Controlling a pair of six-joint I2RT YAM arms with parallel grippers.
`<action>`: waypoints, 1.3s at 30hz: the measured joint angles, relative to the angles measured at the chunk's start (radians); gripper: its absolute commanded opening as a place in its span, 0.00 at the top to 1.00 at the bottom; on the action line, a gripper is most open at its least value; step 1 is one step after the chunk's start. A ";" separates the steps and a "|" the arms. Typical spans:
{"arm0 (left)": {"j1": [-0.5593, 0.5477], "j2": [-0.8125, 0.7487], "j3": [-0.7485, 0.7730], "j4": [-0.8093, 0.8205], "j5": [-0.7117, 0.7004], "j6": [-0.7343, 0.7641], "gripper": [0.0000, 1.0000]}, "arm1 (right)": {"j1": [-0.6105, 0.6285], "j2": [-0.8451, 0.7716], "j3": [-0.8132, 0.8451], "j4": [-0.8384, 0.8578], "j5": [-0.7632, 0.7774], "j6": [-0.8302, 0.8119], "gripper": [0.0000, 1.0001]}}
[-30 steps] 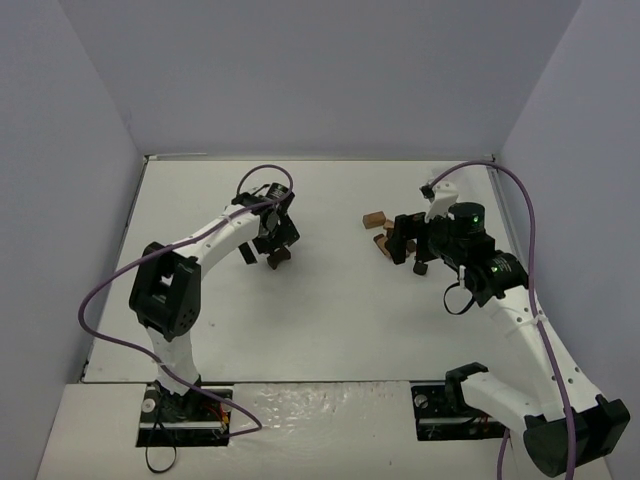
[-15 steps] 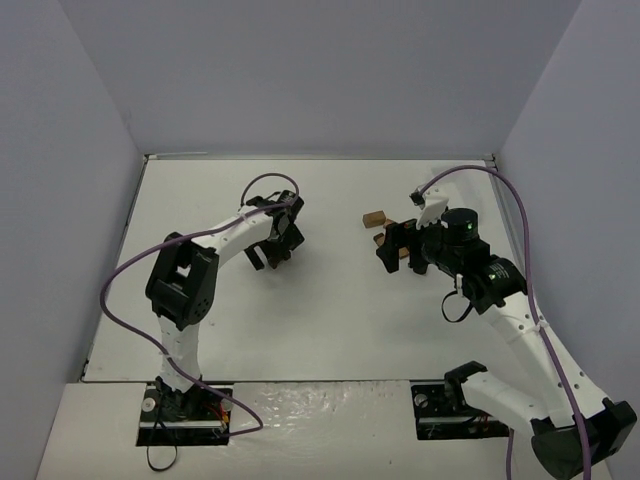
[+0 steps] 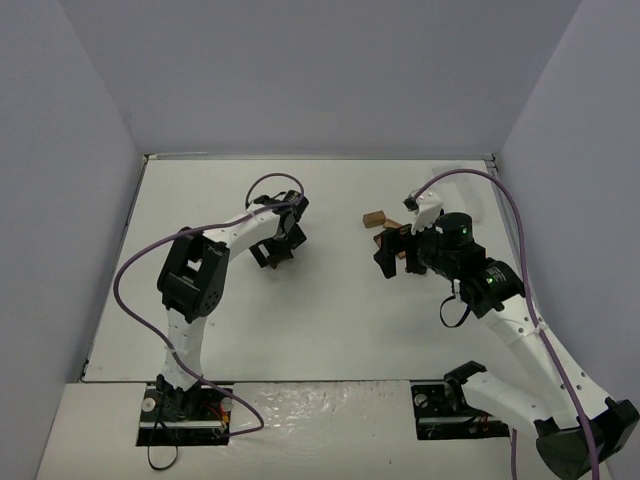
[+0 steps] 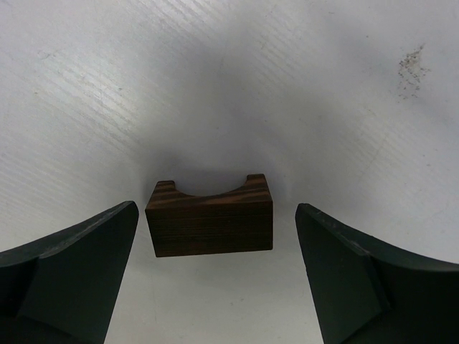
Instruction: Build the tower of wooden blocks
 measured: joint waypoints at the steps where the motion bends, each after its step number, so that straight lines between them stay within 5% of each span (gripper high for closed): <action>1: 0.000 0.005 0.000 0.000 0.000 0.001 0.16 | 0.000 0.000 0.000 0.000 0.002 0.000 0.00; 9: 0.000 0.013 0.000 0.000 0.002 0.014 0.38 | 0.000 0.000 0.000 0.000 0.014 0.000 0.00; 19: -0.026 0.012 0.002 0.004 0.016 0.118 0.77 | 0.000 0.000 0.000 0.000 0.023 0.000 0.00; 32: -0.293 -0.039 -0.049 0.059 0.080 0.273 0.78 | 0.000 0.000 0.000 0.000 0.051 0.008 0.00; 39: -0.322 -0.044 -0.083 0.095 0.100 0.292 0.63 | 0.000 0.000 0.000 0.000 0.093 0.031 0.00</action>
